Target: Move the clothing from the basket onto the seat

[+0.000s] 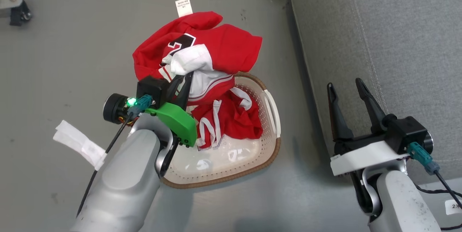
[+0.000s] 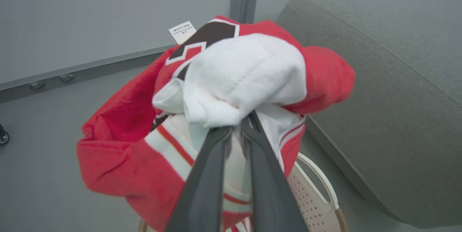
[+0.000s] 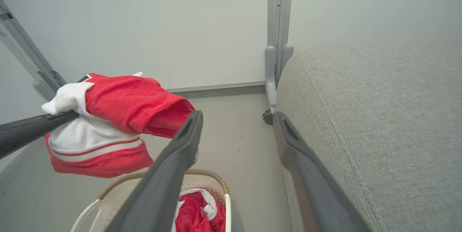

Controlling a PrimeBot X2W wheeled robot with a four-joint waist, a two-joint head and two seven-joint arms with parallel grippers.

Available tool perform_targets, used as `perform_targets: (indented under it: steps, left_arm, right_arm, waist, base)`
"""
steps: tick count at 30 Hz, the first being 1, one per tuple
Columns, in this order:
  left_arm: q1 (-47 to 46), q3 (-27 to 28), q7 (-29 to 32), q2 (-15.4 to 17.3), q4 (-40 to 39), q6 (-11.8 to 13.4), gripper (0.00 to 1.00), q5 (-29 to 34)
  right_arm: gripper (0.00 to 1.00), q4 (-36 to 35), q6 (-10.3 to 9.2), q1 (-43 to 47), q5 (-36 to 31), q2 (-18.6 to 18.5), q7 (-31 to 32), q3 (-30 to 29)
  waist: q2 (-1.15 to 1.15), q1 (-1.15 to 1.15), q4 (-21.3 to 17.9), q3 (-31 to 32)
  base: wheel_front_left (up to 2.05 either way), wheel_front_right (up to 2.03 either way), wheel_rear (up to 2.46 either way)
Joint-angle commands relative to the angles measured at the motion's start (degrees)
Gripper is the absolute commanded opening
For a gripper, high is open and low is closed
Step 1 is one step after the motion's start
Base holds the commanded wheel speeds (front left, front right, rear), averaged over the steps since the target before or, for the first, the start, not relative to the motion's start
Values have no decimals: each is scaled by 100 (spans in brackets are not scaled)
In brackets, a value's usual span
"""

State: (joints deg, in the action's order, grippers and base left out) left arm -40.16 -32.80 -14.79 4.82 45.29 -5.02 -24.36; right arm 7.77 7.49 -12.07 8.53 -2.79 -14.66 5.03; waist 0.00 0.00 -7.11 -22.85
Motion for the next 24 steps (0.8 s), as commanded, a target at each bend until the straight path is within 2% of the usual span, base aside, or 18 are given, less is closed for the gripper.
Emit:
perform_targets:
  steps: [1,8,13,17,24]
  left_arm:
    - [170,73,-48,75,-271,38,0,-32]
    - [730,406,-42,273,-1881,216,0,-1]
    - [1127,602,-40,300,-2917,296,0,86]
    - [1422,683,-37,310,-3552,286,0,154]
    - [1959,777,-36,324,-4195,325,0,164]
  right_arm:
    - [100,-31,0,122,-23,-20,39,-20]
    - [100,-194,0,374,-56,-33,210,-33]
    - [100,-347,0,554,-64,-32,358,-37]
    - [100,-501,0,711,-69,-30,489,-34]
    - [100,-702,0,1017,-55,-28,696,10]
  waist:
    - [0,0,219,472]
    - [0,0,289,911]
    - [0,0,334,1165]
    - [0,0,374,1343]
    - [0,0,389,1693]
  base:
    - [0,0,0]
    - [0,0,0]
    - [0,0,0]
    - [0,0,0]
    - [0,0,0]
